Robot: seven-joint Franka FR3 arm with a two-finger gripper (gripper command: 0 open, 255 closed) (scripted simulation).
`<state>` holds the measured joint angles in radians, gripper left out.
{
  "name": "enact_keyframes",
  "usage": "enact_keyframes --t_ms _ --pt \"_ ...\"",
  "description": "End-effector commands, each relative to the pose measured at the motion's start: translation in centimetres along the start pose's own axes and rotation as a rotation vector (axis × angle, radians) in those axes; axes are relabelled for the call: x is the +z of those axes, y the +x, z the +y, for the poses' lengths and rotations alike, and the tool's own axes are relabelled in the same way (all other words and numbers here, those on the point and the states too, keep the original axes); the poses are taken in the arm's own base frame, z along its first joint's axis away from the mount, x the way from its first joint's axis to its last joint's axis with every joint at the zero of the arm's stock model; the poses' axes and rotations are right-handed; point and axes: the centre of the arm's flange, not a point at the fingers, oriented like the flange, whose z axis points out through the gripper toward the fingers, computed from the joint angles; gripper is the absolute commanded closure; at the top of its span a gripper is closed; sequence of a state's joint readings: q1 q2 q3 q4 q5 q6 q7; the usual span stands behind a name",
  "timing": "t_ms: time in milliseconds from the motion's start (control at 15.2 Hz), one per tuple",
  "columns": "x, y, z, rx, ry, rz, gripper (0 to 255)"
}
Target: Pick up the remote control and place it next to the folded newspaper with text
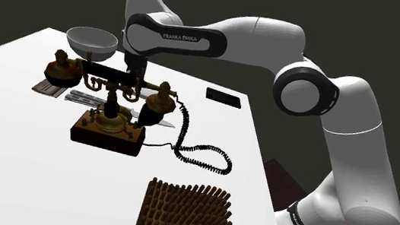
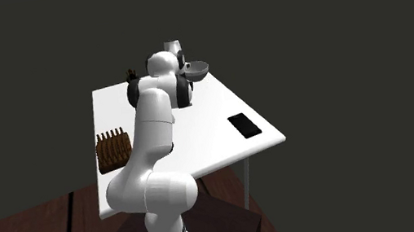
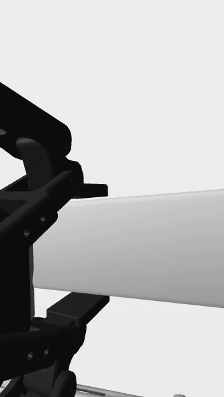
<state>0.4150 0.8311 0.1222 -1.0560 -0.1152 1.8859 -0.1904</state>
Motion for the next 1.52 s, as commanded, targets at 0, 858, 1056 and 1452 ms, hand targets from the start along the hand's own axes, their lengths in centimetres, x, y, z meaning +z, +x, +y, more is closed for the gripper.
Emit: enact_keyframes --t_ms 0,858,1056,1452 --pt "0.1 0.0 0.0 0.0 0.0 0.001 255" --pt "-3.9 0.0 0.0 0.0 0.0 0.001 0" --pt "-4.9 0.0 0.0 0.0 0.0 0.001 0" --pt "-4.9 0.0 0.0 0.0 0.0 0.001 0"
